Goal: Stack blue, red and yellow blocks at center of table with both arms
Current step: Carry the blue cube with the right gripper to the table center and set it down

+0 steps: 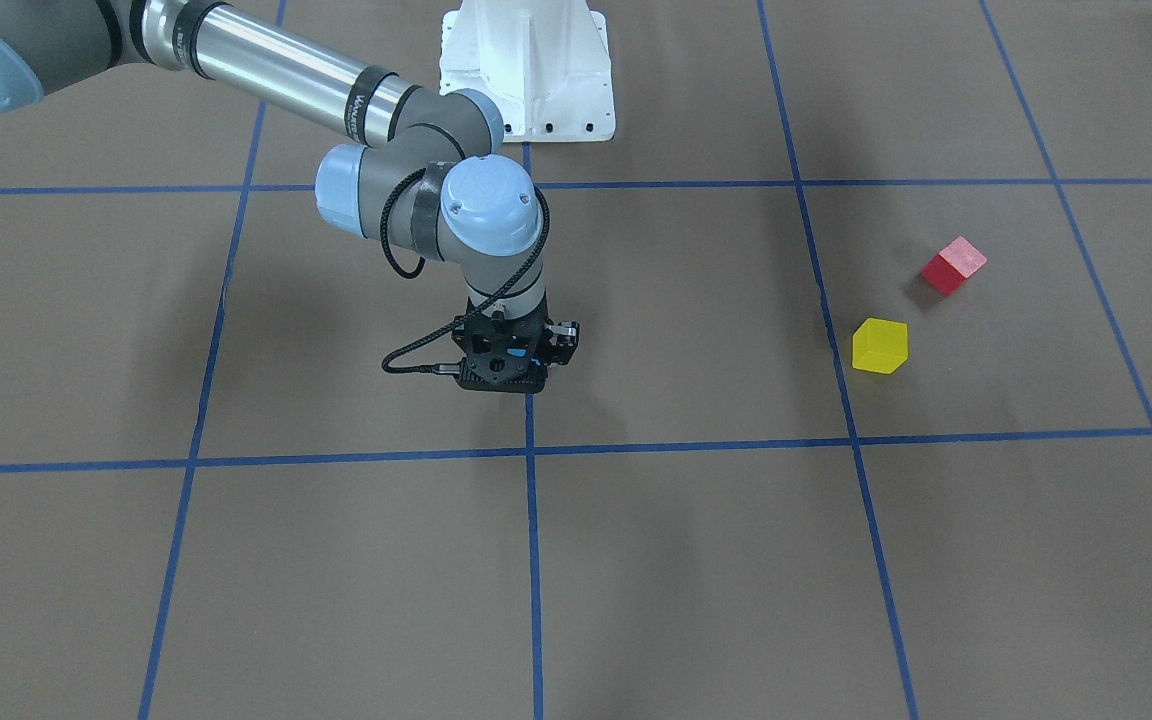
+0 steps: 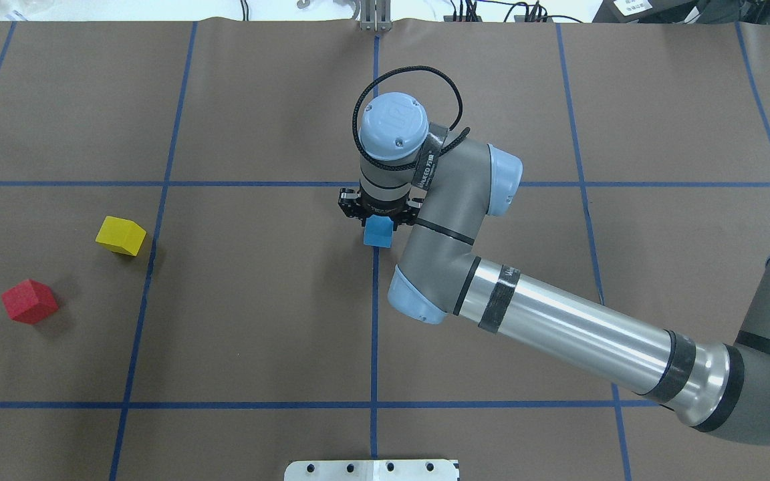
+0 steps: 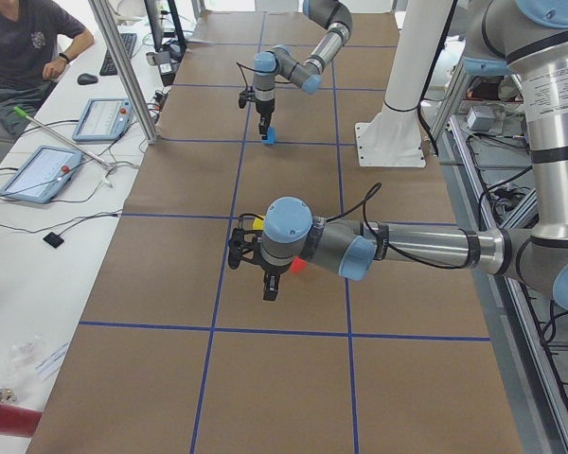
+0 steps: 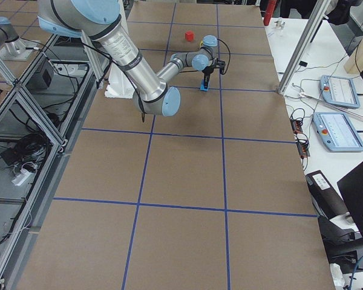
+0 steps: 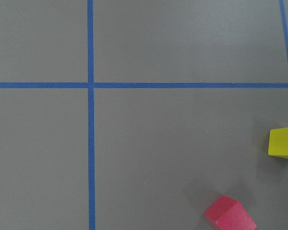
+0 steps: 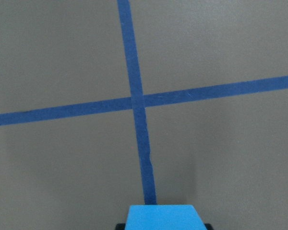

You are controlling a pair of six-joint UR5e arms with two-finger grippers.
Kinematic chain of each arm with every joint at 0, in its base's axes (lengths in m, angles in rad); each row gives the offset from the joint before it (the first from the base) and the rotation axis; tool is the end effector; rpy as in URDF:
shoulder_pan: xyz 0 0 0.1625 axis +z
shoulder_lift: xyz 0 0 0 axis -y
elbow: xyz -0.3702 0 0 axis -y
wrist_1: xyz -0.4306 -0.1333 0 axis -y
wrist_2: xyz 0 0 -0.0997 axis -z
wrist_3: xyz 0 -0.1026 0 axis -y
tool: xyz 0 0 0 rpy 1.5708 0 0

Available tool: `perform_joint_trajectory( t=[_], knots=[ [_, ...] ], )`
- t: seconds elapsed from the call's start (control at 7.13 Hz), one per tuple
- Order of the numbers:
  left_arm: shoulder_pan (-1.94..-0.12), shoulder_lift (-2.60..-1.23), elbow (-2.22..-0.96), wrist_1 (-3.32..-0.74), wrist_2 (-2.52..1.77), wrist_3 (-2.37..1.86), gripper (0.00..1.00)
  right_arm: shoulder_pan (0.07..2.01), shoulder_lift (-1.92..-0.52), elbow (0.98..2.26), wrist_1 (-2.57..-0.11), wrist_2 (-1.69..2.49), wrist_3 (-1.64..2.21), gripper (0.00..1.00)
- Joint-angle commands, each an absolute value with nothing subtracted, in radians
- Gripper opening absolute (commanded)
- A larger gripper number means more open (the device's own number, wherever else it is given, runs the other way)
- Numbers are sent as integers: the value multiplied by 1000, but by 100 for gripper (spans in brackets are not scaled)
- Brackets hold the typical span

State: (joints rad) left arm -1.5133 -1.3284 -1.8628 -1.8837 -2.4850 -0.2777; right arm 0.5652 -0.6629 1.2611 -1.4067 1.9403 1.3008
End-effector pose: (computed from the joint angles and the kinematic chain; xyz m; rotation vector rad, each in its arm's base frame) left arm -0.0257 -0.4589 0.5237 0.1811 0.9463 -0.0372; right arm -0.6120 -0.5021 0.1482 -0.0156 -0.8311 0.1372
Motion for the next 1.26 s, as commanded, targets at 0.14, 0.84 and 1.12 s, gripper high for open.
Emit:
perform_joint_trajectory(
  t=[0.14,0.84,1.12],
  knots=[
    [-1514,-1328,-1862,-1884,-2485,-278,99,561,-635,1224,-1407,1934,1301,0],
    [-1513,-1328,-1862,-1884,-2485,-278,100,563,-641,1226,-1413,1934,1246,100],
    [-1509,-1330,-1859,-1884,-2484,-276,99,566,-640,1229,-1416,1939,1223,100]
  ],
)
